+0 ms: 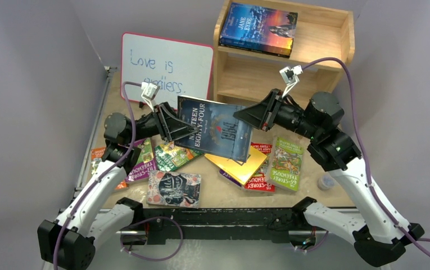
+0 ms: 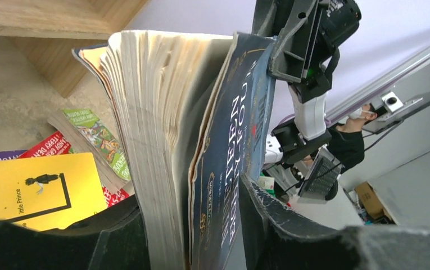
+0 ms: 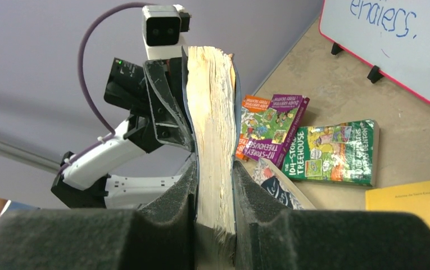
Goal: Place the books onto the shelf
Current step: Pick up the book from the center of the board.
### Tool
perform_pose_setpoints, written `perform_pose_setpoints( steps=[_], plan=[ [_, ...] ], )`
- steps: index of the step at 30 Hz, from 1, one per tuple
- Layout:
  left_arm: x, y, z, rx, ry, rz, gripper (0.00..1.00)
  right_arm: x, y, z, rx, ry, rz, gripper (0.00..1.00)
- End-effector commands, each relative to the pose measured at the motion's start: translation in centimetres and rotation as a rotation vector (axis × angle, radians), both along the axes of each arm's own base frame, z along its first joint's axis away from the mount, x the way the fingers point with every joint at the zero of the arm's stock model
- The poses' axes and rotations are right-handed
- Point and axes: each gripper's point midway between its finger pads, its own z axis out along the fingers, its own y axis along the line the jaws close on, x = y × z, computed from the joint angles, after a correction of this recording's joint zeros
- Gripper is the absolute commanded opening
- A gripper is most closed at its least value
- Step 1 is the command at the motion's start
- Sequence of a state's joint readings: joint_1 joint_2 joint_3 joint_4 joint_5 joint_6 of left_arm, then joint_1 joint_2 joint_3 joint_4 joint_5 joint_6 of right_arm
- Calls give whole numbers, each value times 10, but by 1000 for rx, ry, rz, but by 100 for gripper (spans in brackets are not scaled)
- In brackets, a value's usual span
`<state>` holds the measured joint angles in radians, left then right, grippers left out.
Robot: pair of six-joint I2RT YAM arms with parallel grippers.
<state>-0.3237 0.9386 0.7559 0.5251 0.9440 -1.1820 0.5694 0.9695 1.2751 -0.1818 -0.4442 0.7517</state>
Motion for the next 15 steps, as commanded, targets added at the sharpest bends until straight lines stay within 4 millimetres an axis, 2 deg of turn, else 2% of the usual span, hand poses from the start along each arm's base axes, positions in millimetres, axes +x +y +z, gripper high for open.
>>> perform_pose_setpoints(
  steps=[1, 5, 8, 10, 12, 15],
  plan=[
    [-20, 5, 31, -4, -187, -19, 37, -16, -11, 40, 21, -156, 9, 0],
    [-28, 7, 41, -15, -227, -17, 38, -17, -17, 46, -13, -202, -16, 0],
    [-39, 5, 48, -30, -258, -31, 34, -21, -14, 52, 1, -231, 19, 0],
    [-46, 1, 55, -53, -270, -38, 24, -19, -9, 50, -2, -230, 41, 0],
    [-44, -2, 67, -94, -257, -6, 1, -14, -8, 45, -25, -227, 34, 0],
    [-30, 2, 96, -201, -196, 85, 0, -5, -13, 39, -51, -227, -25, 3]
  ],
)
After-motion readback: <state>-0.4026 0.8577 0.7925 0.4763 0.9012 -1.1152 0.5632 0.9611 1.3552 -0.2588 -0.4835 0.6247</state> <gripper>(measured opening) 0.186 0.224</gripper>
